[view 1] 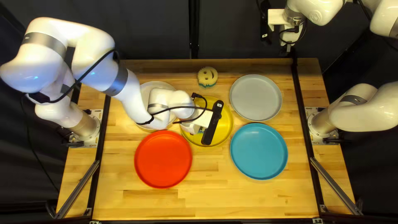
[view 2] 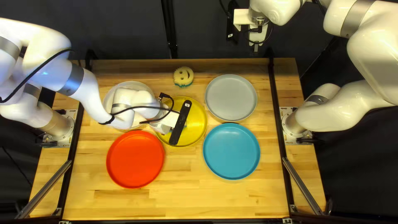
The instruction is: Pick up sponge and scrub the plate
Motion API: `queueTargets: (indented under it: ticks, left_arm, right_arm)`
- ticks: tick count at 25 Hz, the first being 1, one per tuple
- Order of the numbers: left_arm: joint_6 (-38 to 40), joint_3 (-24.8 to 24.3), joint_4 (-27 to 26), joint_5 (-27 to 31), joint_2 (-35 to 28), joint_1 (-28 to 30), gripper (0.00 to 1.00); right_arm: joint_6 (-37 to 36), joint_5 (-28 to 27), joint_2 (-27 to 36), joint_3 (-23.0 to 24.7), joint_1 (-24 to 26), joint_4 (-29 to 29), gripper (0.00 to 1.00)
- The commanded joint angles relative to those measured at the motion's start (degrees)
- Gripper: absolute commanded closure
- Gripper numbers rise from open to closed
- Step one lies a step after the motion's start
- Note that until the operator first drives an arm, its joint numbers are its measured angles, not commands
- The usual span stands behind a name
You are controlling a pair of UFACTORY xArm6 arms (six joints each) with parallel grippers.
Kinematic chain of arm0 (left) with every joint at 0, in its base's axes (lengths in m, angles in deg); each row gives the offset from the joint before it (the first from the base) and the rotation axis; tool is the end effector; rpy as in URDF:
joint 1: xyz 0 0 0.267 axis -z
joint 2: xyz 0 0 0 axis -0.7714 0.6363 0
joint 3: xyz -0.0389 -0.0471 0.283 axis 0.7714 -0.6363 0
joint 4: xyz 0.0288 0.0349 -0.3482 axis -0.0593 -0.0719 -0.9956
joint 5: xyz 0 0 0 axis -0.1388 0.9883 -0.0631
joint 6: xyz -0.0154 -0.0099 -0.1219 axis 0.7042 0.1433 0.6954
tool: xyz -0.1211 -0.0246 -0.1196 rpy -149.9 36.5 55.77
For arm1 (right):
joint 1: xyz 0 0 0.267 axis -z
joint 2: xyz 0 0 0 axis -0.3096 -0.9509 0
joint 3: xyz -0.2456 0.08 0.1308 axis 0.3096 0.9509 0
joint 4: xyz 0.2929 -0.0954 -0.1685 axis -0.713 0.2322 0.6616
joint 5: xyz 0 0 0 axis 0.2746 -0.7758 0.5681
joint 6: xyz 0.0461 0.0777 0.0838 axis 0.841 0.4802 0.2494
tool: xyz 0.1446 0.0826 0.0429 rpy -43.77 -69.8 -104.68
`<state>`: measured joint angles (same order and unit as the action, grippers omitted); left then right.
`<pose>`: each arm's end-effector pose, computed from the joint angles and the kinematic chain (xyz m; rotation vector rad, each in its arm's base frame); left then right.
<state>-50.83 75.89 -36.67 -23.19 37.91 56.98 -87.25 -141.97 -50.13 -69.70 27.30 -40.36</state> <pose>0.5112 -0.0567 0.0385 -2.9991 0.6253 -0.3704 0.2180 -0.2709 0.2239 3.0533 -0.1375 -0.2005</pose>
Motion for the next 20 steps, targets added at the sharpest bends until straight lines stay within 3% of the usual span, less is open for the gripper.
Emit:
queueTargets:
  ticks: [1,13,20]
  left_arm:
    - [-0.34,0.38,0.30,0.70,-0.30,-0.33,1.00]
    - [-10.87,7.24,-3.25,6.30,3.02,-8.30,1.00]
    - [-10.89,6.70,-2.22,7.54,2.49,-8.94,1.00]
  right_arm:
    - [0.00,0.00,0.00,0.00,0.00,0.00,0.00]
    - [0.00,0.00,0.00,0.00,0.00,0.00,0.00]
    - [0.00,0.00,0.00,0.00,0.00,0.00,0.00]
